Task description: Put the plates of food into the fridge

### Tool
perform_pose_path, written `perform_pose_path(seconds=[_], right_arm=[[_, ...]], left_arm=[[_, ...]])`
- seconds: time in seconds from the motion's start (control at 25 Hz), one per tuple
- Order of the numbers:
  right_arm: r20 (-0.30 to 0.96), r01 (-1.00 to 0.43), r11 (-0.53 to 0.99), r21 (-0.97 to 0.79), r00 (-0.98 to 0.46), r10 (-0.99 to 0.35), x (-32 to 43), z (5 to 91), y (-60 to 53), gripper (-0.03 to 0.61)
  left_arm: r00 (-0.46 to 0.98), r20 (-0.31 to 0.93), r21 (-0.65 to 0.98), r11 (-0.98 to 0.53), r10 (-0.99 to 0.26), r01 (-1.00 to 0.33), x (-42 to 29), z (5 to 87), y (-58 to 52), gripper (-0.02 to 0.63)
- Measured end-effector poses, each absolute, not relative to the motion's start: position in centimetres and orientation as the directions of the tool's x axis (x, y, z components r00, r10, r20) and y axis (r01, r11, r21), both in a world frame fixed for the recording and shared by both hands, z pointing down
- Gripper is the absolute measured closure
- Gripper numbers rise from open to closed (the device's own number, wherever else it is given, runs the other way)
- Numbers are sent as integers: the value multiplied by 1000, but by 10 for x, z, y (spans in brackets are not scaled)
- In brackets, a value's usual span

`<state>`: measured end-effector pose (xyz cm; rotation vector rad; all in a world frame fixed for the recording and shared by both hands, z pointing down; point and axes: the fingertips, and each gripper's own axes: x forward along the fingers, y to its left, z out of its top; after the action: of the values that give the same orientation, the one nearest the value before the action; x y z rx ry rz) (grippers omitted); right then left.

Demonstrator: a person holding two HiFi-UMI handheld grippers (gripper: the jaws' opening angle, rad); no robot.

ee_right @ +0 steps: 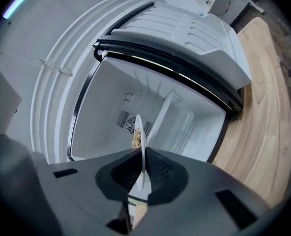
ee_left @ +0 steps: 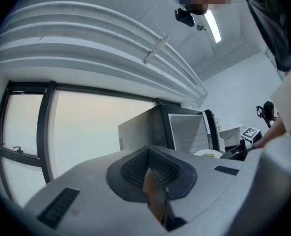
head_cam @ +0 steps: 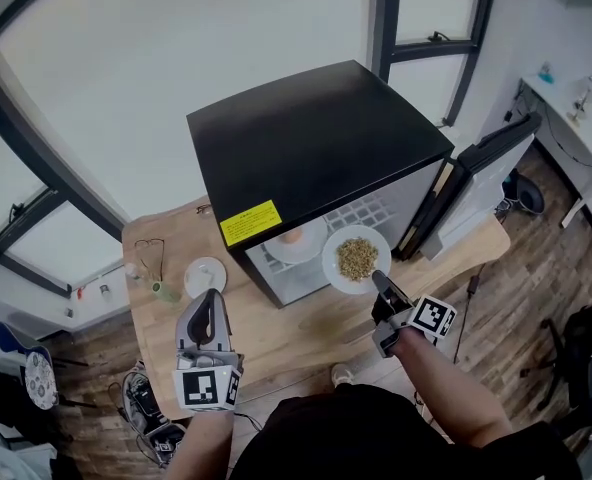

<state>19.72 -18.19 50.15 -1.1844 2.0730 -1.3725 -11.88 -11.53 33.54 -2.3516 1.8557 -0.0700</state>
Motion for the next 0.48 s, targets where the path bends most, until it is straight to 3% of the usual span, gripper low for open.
perform_pose_path(seconds=[0.48], right_arm=[[127,-457,151,-876,-522,-843,220,488,-249,546]], left_arm=[[141,-30,-158,-135,-990,-978,-128,342,-133,609]])
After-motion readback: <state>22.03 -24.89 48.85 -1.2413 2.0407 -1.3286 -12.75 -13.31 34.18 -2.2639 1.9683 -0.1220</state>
